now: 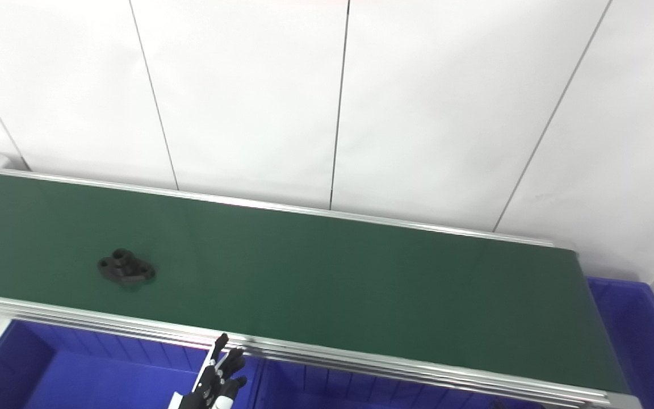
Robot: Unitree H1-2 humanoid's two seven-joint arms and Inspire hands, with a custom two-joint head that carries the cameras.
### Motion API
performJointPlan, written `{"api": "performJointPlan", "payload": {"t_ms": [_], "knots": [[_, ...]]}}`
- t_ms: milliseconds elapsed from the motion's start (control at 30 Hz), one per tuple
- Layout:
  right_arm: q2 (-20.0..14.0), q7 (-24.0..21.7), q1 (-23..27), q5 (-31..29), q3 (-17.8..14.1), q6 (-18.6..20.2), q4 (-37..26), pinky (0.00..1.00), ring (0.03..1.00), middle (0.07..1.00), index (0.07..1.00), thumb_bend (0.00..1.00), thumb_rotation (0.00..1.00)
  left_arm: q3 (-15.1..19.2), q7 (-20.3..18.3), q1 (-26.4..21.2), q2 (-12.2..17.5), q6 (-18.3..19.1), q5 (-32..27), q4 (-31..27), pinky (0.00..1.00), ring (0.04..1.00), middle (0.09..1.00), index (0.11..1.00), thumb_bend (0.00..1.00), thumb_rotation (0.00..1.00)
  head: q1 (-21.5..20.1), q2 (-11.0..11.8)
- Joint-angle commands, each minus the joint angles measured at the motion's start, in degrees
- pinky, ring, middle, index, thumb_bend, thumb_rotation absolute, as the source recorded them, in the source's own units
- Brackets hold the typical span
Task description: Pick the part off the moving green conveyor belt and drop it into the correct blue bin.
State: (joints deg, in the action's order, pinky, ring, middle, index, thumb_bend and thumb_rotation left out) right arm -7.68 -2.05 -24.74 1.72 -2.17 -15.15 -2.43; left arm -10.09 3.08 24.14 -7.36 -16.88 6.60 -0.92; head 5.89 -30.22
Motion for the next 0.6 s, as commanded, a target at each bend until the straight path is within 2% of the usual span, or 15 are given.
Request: {"api": "performJointPlan", "payload": {"t_ms": [0,133,267,300,333,433,467,567], "knots": [[-0.2,0.8,-0.2,1.3,-0.6,-2.2,-2.9,0.90,0.911,0.966,1.000,0.62,0.73,-1.2,0.9,-0.8,-2.3,-1.8,0.9,-1.9,0.85,0.893,0.897,1.000,0.66,0.81,0.1,-0.8],[-0.7,1.2,-0.2,3.6,-0.8,-3.2,-4.8,0.87,0.903,0.955,1.000,0.69,0.71,-1.4,1.3,-0.6,-2.8,-0.3,1.4,-3.5,0.84,0.903,0.929,1.000,0.72,0.82,0.6,-3.1],[-2.1,0.9,0.3,5.1,-1.4,-4.2,-8.3,0.91,0.930,0.967,1.000,0.74,0.68,-1.8,1.5,-0.9,-3.3,0.4,1.6,-4.3,0.85,0.914,0.941,1.000,0.71,0.81,0.8,-4.4],[-2.4,0.7,0.4,4.9,-1.5,-4.2,-9.4,0.92,0.946,0.983,1.000,0.72,0.63,-1.9,1.5,-0.9,-3.4,0.6,1.7,-4.4,0.84,0.908,0.934,1.000,0.72,0.81,0.8,-4.4],[-2.9,0.5,1.0,5.2,-1.7,-3.5,-11.2,0.93,0.949,0.986,1.000,0.72,0.62,-2.0,1.6,-1.1,-3.4,0.6,1.9,-4.4,0.84,0.907,0.932,1.000,0.72,0.81,0.5,-4.6],[-3.8,0.5,3.2,7.5,-2.0,-1.7,-14.5,0.92,0.949,0.983,1.000,0.79,0.53,-2.0,1.7,-1.5,-3.4,0.6,2.3,-4.0,0.86,0.911,0.924,1.000,0.71,0.82,0.1,-4.2],[-3.9,1.1,5.0,10.4,-1.9,-1.7,-14.9,0.92,0.947,0.983,1.000,0.80,0.52,-2.0,1.7,-1.8,-3.4,0.3,2.1,-3.5,0.86,0.912,0.923,1.000,0.71,0.82,-0.4,-3.1],[-3.7,1.9,9.4,16.4,-1.3,-1.3,-15.3,0.82,0.881,0.950,0.974,0.89,0.57,-1.9,1.9,-2.3,-3.4,-0.5,2.1,-2.2,0.85,0.904,0.919,1.000,0.70,0.82,-0.5,-2.5]]}}
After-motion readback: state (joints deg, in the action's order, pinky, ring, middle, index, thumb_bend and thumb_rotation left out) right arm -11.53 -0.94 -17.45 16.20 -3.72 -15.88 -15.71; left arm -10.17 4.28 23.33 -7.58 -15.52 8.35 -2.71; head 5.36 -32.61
